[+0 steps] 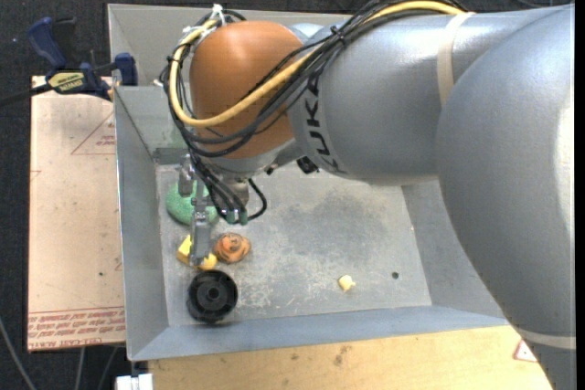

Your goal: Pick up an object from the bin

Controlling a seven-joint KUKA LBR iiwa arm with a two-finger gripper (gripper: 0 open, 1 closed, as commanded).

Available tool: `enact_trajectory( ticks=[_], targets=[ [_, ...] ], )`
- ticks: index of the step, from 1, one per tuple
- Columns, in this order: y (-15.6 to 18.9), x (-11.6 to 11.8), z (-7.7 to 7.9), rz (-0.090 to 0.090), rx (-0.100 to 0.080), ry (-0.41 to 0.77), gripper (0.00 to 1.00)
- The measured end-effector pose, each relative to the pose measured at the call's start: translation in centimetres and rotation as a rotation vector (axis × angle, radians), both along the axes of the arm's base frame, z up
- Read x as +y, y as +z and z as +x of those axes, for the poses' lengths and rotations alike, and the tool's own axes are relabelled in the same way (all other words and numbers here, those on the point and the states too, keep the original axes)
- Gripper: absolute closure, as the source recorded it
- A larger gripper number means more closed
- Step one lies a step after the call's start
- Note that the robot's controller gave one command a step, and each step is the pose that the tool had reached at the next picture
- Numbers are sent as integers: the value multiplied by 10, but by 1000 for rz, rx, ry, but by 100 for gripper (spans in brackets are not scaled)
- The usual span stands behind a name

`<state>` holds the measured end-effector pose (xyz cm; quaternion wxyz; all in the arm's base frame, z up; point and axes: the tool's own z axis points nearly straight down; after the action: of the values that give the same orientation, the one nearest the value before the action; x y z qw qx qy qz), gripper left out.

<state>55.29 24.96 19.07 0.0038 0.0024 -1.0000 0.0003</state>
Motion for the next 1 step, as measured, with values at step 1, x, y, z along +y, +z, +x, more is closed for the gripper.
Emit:
enact_trajectory(
  ticks=[1],
  targets=[
    [5,-1,2,2,-8,-4,0]
  ],
)
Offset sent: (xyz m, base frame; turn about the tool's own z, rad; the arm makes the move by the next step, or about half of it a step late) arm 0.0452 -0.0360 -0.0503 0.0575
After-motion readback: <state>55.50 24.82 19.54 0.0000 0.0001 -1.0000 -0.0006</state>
